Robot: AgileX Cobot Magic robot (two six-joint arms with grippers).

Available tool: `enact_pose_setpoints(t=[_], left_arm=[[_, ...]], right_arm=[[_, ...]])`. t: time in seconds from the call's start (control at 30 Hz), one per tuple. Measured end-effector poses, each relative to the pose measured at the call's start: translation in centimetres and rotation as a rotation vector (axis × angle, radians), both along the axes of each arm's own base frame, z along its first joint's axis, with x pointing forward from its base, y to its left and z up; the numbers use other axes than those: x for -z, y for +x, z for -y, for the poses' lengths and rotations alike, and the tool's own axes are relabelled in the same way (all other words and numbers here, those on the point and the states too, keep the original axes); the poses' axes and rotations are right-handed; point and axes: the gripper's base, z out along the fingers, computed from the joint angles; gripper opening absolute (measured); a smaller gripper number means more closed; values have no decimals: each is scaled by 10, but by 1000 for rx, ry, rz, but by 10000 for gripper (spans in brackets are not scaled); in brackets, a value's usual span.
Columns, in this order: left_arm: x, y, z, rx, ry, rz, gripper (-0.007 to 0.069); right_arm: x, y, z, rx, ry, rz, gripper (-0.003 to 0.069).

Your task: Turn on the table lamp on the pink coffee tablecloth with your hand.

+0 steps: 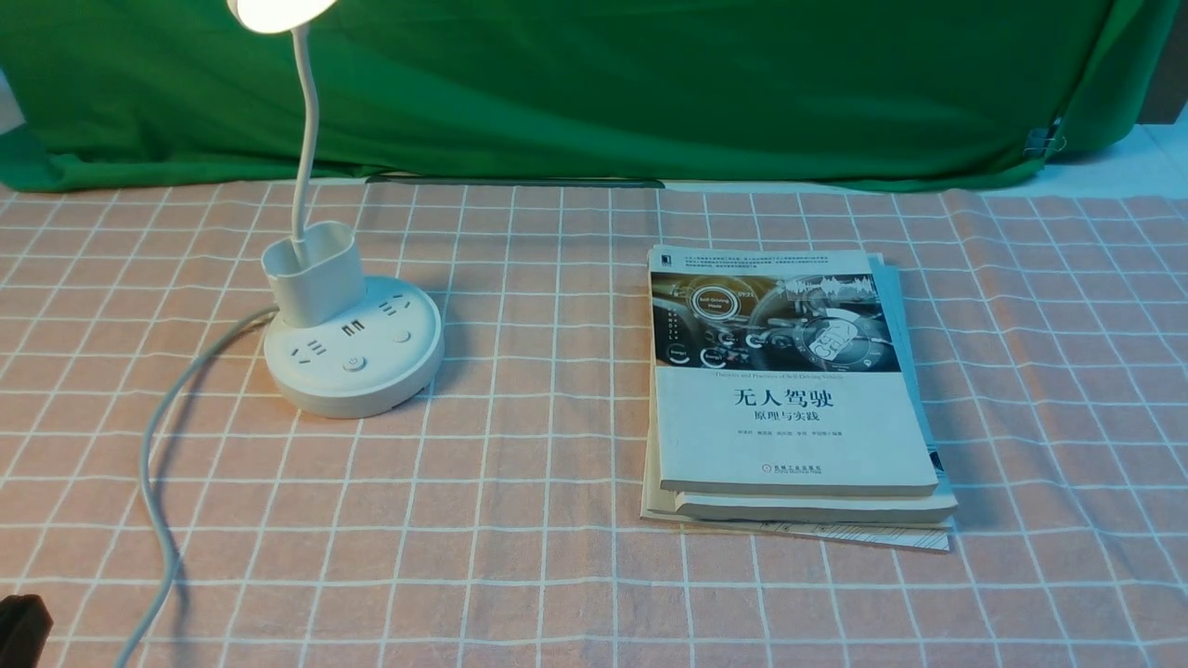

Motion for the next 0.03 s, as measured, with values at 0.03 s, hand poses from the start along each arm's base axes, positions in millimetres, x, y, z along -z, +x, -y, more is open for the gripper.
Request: enact_pose_setpoints(t=[0.03], left_arm=[[0, 0, 0, 0, 0, 0, 22]], right_arm=[[0, 0, 0, 0, 0, 0, 238]])
